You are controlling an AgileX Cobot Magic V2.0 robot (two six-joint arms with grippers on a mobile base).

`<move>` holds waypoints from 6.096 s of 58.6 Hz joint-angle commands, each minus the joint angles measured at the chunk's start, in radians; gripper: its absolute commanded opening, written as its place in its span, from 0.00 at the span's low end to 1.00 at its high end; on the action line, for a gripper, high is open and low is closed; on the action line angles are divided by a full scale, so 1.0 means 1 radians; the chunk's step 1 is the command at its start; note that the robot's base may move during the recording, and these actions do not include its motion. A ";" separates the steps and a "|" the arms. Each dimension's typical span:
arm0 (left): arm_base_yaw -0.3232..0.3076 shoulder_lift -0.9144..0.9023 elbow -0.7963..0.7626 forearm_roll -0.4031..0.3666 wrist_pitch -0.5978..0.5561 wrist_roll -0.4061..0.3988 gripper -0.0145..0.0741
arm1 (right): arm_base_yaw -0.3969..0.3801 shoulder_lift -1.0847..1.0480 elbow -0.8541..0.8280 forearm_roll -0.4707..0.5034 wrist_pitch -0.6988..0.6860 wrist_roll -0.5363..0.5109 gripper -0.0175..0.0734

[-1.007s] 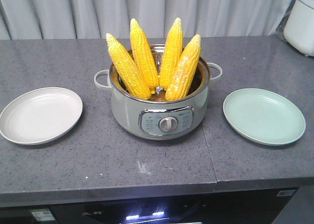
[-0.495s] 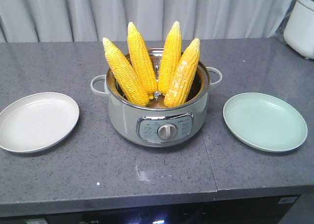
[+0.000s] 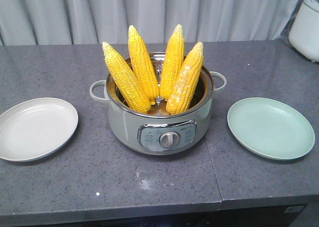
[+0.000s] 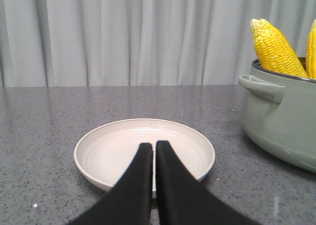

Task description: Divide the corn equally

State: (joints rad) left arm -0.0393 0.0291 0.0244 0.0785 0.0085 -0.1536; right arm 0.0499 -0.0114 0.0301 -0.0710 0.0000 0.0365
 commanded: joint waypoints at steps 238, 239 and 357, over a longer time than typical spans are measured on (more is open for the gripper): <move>0.003 0.015 -0.027 -0.078 -0.278 -0.276 0.16 | -0.005 -0.006 0.014 0.126 -0.234 0.236 0.19; 0.003 0.015 -0.030 -0.078 -0.297 -0.287 0.16 | -0.005 -0.006 0.014 0.134 -0.234 0.251 0.19; -0.405 0.982 -1.138 0.391 0.355 -0.517 0.75 | 0.030 1.535 -1.480 0.625 0.614 -0.394 0.80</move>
State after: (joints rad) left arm -0.4393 1.0241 -1.0763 0.4651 0.4057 -0.6681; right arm 0.0813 1.5151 -1.3902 0.5192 0.6593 -0.3437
